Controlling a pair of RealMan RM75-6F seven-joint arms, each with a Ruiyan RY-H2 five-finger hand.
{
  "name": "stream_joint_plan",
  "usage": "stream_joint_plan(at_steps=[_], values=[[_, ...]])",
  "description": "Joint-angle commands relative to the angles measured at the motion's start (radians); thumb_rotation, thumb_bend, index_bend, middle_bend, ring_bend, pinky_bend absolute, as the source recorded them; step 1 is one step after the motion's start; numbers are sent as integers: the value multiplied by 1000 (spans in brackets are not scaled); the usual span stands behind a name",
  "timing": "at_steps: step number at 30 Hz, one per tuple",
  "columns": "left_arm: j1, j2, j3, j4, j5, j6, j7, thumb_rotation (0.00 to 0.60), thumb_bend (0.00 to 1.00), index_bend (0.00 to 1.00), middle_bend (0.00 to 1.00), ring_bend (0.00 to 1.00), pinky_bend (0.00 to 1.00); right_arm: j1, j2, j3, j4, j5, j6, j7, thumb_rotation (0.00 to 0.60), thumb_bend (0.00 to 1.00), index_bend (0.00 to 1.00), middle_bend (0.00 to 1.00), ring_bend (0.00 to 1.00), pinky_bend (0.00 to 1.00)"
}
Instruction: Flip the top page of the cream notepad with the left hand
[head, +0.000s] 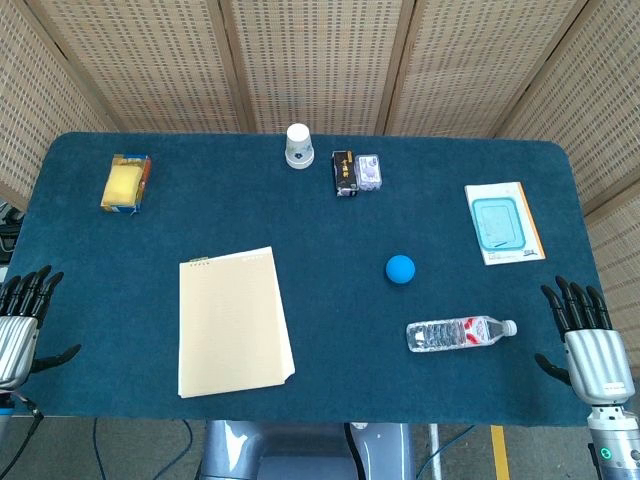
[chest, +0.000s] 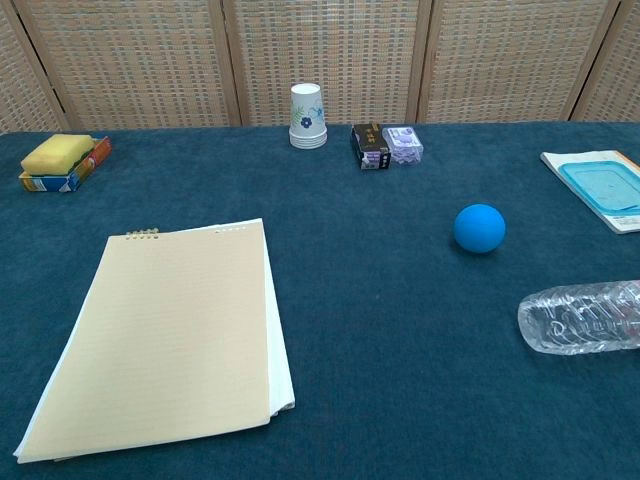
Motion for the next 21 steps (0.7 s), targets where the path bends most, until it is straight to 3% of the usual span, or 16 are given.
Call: stream_joint_plan(at_steps=[1, 12, 18, 21], values=[[0, 0, 1, -4, -2, -1, 10, 600, 0, 0, 0, 0, 0, -1, 1, 1, 0, 2, 1, 4, 600, 0, 0, 0, 0, 0], [-10, -7, 27, -11, 73, 5, -15, 600, 0, 0, 0, 0, 0, -2, -3, -2, 9, -14, 13, 19, 600, 0, 0, 0, 0, 0], [-74, -100, 74, 54, 309, 35, -63, 600, 0, 0, 0, 0, 0, -1, -8, -1, 14, -7, 6, 6, 600, 0, 0, 0, 0, 0], [-121, -156, 98, 105, 391, 0, -75, 600, 0, 0, 0, 0, 0, -1, -11, -3, 14, -14, 9, -3, 600, 0, 0, 0, 0, 0]])
